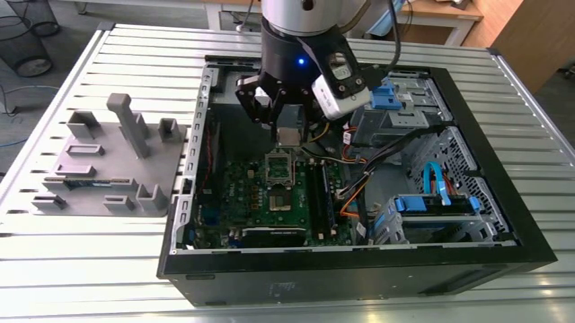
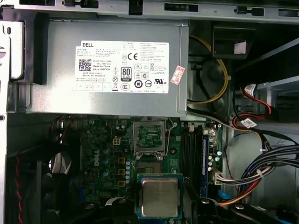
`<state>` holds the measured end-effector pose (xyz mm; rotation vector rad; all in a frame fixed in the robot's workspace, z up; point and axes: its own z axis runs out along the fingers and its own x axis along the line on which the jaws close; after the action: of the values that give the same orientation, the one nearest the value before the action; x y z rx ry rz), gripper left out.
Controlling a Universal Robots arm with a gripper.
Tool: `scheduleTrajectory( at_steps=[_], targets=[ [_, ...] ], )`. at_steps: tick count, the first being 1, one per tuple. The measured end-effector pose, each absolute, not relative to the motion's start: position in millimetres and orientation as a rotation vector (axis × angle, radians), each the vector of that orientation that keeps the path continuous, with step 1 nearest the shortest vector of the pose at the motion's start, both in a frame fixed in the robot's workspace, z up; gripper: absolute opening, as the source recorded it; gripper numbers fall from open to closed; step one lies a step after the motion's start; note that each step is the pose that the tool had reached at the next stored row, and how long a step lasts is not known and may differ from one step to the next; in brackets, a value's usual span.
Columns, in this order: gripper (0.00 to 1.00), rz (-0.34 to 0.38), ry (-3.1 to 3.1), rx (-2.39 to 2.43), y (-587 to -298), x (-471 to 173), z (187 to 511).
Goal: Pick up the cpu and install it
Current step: 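Pick up the cpu and move it towards the insertion slot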
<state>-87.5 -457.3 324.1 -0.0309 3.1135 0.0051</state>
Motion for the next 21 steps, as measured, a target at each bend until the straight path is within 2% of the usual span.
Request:
scheduleTrajectory(
  at_steps=[21],
  targets=[
    [0.47,0.005,3.114,-0.031,-467,-88,313]
  ],
)
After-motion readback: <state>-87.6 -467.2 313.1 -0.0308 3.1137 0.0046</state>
